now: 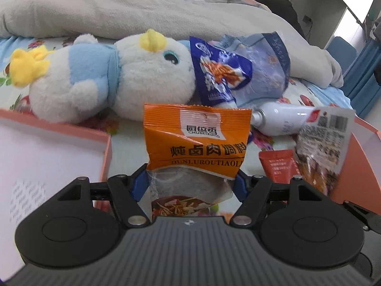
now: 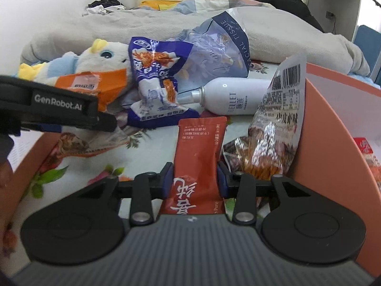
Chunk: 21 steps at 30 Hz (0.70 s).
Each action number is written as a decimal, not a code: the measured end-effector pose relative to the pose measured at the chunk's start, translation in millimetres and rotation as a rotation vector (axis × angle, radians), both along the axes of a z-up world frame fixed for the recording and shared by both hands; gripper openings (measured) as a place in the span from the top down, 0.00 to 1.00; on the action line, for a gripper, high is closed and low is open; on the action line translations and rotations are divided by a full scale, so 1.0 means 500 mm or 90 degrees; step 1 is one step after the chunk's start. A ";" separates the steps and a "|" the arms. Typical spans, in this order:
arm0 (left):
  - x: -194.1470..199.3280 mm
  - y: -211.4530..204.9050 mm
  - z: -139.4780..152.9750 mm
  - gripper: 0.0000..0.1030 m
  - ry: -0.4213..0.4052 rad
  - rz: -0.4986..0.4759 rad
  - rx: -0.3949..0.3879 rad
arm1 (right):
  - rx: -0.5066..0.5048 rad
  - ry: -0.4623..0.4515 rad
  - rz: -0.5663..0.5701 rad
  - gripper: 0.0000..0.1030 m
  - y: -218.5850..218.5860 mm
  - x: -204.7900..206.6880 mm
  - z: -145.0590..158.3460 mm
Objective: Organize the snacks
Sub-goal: 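Grasp the orange seasoning packet with the left gripper while the right gripper grasps the red strip packet, then lift both held packets and carry them over the larger pink box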
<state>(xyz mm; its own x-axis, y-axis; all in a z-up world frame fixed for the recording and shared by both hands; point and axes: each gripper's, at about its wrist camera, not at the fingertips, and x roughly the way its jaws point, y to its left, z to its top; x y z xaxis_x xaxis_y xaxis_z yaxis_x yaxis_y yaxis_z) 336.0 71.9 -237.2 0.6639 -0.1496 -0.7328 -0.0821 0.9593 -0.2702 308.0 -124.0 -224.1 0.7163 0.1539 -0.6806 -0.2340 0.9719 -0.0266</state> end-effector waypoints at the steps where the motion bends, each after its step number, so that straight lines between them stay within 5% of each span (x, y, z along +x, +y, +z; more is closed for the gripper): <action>1: -0.010 -0.002 0.000 0.28 0.002 0.002 -0.003 | 0.006 0.004 0.003 0.60 -0.001 -0.007 0.001; 21: -0.174 -0.041 0.043 0.28 0.027 0.024 -0.031 | 0.054 0.036 0.011 0.60 -0.058 -0.135 0.052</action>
